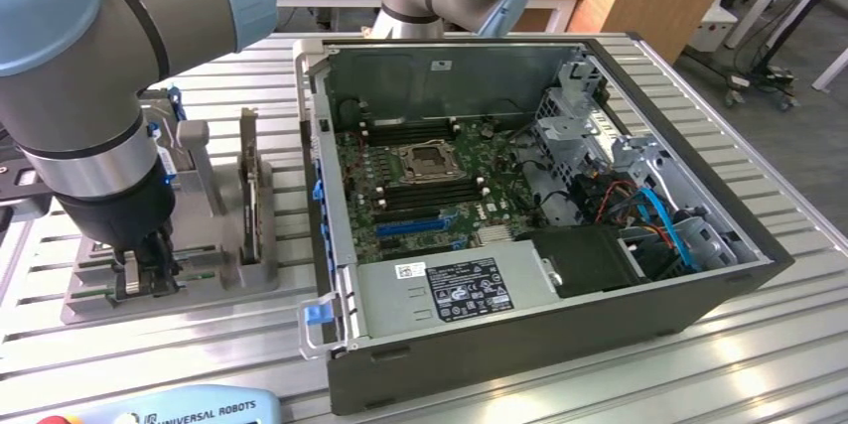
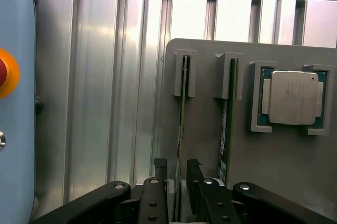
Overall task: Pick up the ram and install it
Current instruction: 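Pick up the ram and move it above insertion slot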
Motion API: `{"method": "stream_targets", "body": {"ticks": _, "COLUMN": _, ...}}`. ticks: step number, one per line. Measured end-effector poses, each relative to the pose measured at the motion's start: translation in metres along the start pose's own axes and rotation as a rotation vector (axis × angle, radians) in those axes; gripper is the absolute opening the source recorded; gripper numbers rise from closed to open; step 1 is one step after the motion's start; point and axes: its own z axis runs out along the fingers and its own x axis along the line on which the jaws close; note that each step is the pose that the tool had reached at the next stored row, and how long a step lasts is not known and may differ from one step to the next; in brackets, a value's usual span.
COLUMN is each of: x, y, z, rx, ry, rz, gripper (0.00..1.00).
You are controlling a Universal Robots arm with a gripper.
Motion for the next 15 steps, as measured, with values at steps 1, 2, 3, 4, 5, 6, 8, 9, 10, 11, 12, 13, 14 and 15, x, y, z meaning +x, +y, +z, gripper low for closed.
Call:
{"method": "stream_targets", "body": {"ticks": 1, "x": 0.0000, "y": 0.0000, "z": 0.0000, "rx": 0.0000, "ry": 0.0000, "rz": 0.000, "gripper": 0.29}}
{"method": "stream_targets", "body": {"ticks": 2, "x": 0.0000, "y": 0.0000, "z": 0.0000, "rx": 0.0000, "ry": 0.0000, "rz": 0.000, "gripper": 0.29}}
{"method": "stream_targets", "body": {"ticks": 3, "x": 0.0000, "y": 0.0000, "z": 0.0000, "rx": 0.0000, "ry": 0.0000, "rz": 0.000, "gripper": 0.29}}
{"method": "stream_targets", "body": {"ticks": 4, "x": 0.0000, "y": 0.0000, "z": 0.0000, "rx": 0.0000, "ry": 0.0000, "rz": 0.000, "gripper": 0.29}}
{"method": "stream_targets", "body": {"ticks": 5, "x": 0.0000, "y": 0.0000, "z": 0.0000, "rx": 0.0000, "ry": 0.0000, "rz": 0.000, "gripper": 0.29}}
{"method": "stream_targets", "body": {"ticks": 6, "x": 0.0000, "y": 0.0000, "z": 0.0000, "rx": 0.0000, "ry": 0.0000, "rz": 0.000, "gripper": 0.29}}
{"method": "stream_targets", "body": {"ticks": 8, "x": 0.0000, "y": 0.0000, "z": 0.0000, "rx": 0.0000, "ry": 0.0000, "rz": 0.000, "gripper": 0.29}}
{"method": "stream_targets", "body": {"ticks": 9, "x": 0.0000, "y": 0.0000, "z": 0.0000, "rx": 0.0000, "ry": 0.0000, "rz": 0.000, "gripper": 0.27}}
{"method": "stream_targets", "body": {"ticks": 10, "x": 0.0000, "y": 0.0000, "z": 0.0000, "rx": 0.0000, "ry": 0.0000, "rz": 0.000, "gripper": 0.21}}
{"method": "stream_targets", "body": {"ticks": 11, "x": 0.0000, "y": 0.0000, "z": 0.0000, "rx": -0.0001, "ry": -0.0002, "rz": 0.000, "gripper": 0.21}}
{"method": "stream_targets", "body": {"ticks": 12, "x": 0.0000, "y": 0.0000, "z": 0.0000, "rx": 0.0000, "ry": 0.0001, "rz": 0.000, "gripper": 0.15}}
{"method": "stream_targets", "body": {"ticks": 13, "x": 0.0000, "y": 0.0000, "z": 0.0000, "rx": 0.0000, "ry": 0.0001, "rz": 0.000, "gripper": 0.12}}
{"method": "stream_targets", "body": {"ticks": 14, "x": 0.0000, "y": 0.0000, "z": 0.0000, "rx": 0.0000, "ry": 0.0001, "rz": 0.000, "gripper": 0.12}}
{"method": "stream_targets", "body": {"ticks": 15, "x": 0.0000, "y": 0.0000, "z": 0.0000, "rx": 0.0000, "ry": 0.0000, "rz": 0.000, "gripper": 0.12}}
